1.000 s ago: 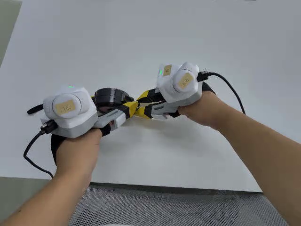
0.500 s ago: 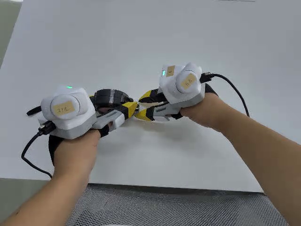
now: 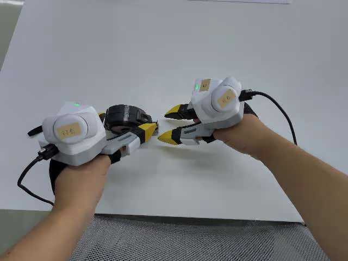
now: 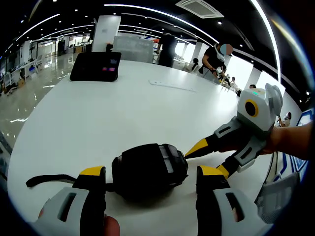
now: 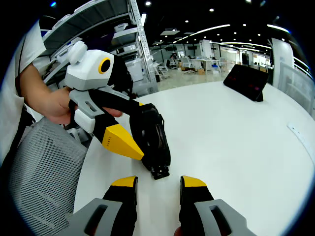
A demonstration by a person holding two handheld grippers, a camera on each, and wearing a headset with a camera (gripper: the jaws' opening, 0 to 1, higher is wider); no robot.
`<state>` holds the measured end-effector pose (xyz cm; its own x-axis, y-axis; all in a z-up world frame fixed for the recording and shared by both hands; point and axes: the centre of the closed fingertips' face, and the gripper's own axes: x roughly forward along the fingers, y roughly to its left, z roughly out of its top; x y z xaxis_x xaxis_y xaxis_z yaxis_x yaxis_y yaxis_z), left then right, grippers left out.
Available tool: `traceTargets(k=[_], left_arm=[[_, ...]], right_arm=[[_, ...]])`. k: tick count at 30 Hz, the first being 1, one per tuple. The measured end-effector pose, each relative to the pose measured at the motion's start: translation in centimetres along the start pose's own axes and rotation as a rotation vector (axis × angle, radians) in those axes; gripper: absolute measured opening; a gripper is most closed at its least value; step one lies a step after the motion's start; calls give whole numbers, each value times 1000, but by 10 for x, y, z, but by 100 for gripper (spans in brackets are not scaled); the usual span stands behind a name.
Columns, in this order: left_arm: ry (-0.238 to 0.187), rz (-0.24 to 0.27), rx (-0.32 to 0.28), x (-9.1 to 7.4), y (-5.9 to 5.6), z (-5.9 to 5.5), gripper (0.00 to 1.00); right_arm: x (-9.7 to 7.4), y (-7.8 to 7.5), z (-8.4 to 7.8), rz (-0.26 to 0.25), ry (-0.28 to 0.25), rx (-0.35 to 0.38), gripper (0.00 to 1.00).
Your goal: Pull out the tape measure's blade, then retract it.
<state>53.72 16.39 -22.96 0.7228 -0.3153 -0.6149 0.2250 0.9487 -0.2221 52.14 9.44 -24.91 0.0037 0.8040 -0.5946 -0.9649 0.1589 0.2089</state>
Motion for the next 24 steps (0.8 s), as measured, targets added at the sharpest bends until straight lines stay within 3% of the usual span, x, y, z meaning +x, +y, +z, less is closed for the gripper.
traceTargets(k=[12, 24], left_arm=[[7, -20, 35, -2, -4, 0, 76], [6, -47, 115, -11, -3, 2, 79]], right_arm=[[-10, 1, -3, -17, -22, 25, 35], [-34, -2, -8, -97, -36, 44, 47]])
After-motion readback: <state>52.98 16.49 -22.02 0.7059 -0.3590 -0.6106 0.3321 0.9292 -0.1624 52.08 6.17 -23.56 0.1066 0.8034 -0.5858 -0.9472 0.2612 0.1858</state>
